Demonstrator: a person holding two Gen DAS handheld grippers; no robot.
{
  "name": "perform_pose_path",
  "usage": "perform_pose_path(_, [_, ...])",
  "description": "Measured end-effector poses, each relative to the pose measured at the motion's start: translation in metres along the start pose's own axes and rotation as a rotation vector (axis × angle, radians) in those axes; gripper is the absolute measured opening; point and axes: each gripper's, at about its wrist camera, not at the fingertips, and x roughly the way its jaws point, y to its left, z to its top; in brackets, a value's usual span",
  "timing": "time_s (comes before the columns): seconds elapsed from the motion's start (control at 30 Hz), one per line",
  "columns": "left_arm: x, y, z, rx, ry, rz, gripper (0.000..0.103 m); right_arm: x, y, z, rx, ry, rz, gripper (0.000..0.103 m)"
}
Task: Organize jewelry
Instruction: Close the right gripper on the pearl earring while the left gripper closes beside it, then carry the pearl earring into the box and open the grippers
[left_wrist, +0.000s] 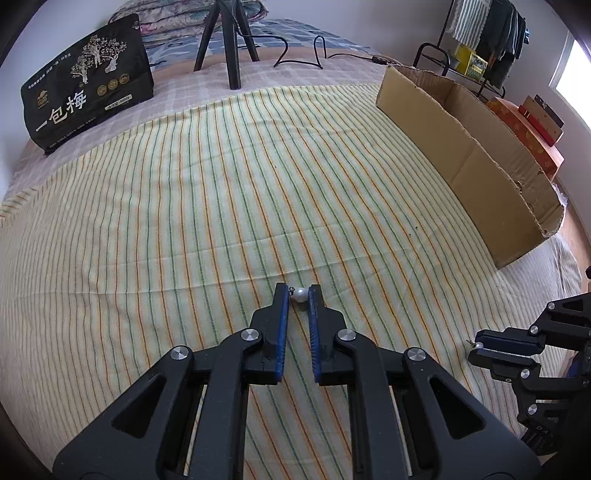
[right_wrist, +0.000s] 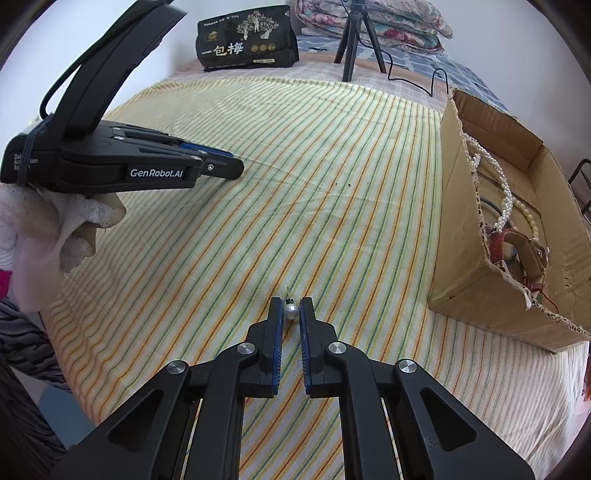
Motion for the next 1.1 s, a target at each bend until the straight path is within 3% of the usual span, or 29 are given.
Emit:
perform_pose_path(0.47, [-0.039, 0.019, 0.011, -0.071, -0.075, -0.015, 0.009, -0.026, -0.006, 0.016, 0.036, -0.06, 0.035, 0.007])
perform_pose_path(0.77, [-0.06, -0.011, 0.027, -0.024, -0.124, -0.061, 0.009, -0.05, -0.033, 0.03, 0.085, -0.114, 0.008, 0.007])
perform_pose_path(1.1, [-0.075, -0.059, 0.041, 0.054, -0.16, -0.12, 0.009, -0.069, -0.088, 0.044, 0.189, -0.166, -0.04, 0.007])
